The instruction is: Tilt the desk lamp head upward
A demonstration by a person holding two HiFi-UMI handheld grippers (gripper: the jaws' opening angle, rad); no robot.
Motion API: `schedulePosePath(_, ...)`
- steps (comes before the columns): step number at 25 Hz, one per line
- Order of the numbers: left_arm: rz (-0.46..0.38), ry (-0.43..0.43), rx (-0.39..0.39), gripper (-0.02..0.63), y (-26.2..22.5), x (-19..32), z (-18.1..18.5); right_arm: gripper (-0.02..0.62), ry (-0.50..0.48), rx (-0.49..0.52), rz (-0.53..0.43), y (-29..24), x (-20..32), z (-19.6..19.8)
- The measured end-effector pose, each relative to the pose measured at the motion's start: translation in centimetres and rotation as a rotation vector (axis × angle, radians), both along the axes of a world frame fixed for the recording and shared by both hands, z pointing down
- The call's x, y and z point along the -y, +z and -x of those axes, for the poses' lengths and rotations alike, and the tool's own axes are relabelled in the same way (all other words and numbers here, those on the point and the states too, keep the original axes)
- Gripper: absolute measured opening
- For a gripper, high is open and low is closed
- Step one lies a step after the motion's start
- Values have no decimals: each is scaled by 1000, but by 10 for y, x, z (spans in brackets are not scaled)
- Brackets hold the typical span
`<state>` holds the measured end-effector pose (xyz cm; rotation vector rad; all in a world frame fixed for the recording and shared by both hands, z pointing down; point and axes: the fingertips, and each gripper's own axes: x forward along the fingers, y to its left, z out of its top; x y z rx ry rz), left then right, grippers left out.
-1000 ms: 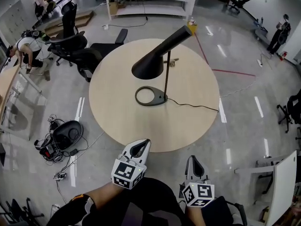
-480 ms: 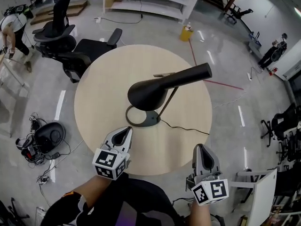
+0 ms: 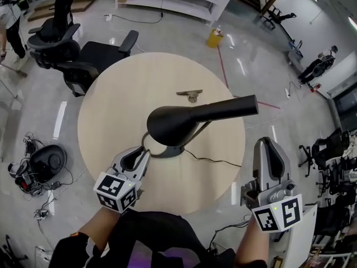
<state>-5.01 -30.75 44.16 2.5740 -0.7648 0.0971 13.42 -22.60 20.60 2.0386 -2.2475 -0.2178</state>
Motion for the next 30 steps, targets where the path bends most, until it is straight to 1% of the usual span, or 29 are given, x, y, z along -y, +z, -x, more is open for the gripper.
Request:
schedulePosePath(2, 14, 0, -14, 127, 0, 1, -4, 18, -28, -31, -23, -18, 12, -5)
schedulePosePath(4, 30, -9, -44, 148, -2, 3, -8, 21, -65, -59, -29, -31, 27, -9)
schedulePosePath(6, 58, -22, -89, 163, -2, 3, -12, 90, -115, -84, -16, -39, 42, -11)
schedulePosePath(7, 74, -28, -112, 168, -2, 2, -14, 100, -140, -95, -7, -43, 48, -12)
schedulePosePath(11, 119, -46, -196, 169, -1, 1, -25, 103, -215, -141, 19, -50, 73, -12)
schedulePosePath(13, 135, -49, -226, 169, 0, 4, -30, 103, -240, -158, 36, -49, 87, -11)
schedulePosePath(18, 147, -25, -270, 169, 3, 8, -44, 101, -269, -189, 55, -44, 108, -11)
schedulePosePath(24, 182, 8, -335, 169, 5, 14, -50, 101, -307, -201, 103, -30, 118, -7)
schedulePosePath(28, 220, 42, -431, 169, 3, 17, -48, 101, -328, -184, 116, -28, 121, -7)
schedulePosePath(30, 233, 56, -456, 169, 2, 20, -46, 101, -335, -170, 122, -26, 123, -6)
